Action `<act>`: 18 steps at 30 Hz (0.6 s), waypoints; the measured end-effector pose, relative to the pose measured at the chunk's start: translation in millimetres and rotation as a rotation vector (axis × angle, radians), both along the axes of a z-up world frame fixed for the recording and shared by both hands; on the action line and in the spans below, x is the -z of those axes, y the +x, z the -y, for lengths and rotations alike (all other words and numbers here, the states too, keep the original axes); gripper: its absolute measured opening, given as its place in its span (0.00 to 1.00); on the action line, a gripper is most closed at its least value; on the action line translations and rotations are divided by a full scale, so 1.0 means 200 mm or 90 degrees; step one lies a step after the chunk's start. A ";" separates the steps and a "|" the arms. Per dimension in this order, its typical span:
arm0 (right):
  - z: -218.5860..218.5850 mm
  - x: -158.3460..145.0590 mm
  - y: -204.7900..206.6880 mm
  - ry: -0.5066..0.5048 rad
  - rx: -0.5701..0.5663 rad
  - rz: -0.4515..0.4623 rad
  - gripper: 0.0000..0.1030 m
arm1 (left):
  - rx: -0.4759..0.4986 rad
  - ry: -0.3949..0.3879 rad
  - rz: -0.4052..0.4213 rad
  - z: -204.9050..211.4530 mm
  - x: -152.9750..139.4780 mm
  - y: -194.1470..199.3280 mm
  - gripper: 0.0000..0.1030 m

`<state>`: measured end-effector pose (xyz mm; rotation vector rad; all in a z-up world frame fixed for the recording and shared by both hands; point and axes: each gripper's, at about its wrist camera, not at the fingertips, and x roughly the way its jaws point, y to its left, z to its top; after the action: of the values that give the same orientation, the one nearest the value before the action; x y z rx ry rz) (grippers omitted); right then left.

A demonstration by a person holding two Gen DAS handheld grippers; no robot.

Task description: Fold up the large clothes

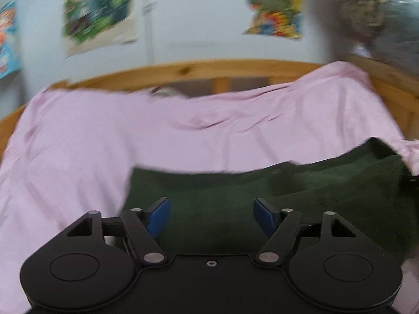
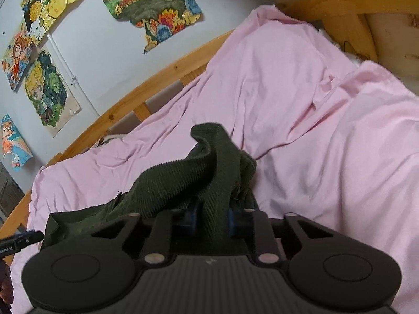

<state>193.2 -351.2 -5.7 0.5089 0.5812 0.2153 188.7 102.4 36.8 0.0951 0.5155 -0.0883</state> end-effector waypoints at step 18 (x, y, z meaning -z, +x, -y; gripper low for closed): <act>0.16 -0.03 -0.05 0.073 -0.009 0.022 0.20 | 0.355 0.074 -0.084 0.56 0.10 0.24 0.84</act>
<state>183.9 -383.7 -0.3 0.6116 0.5409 0.2719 236.0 -8.6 17.2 0.3480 0.6144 -0.6127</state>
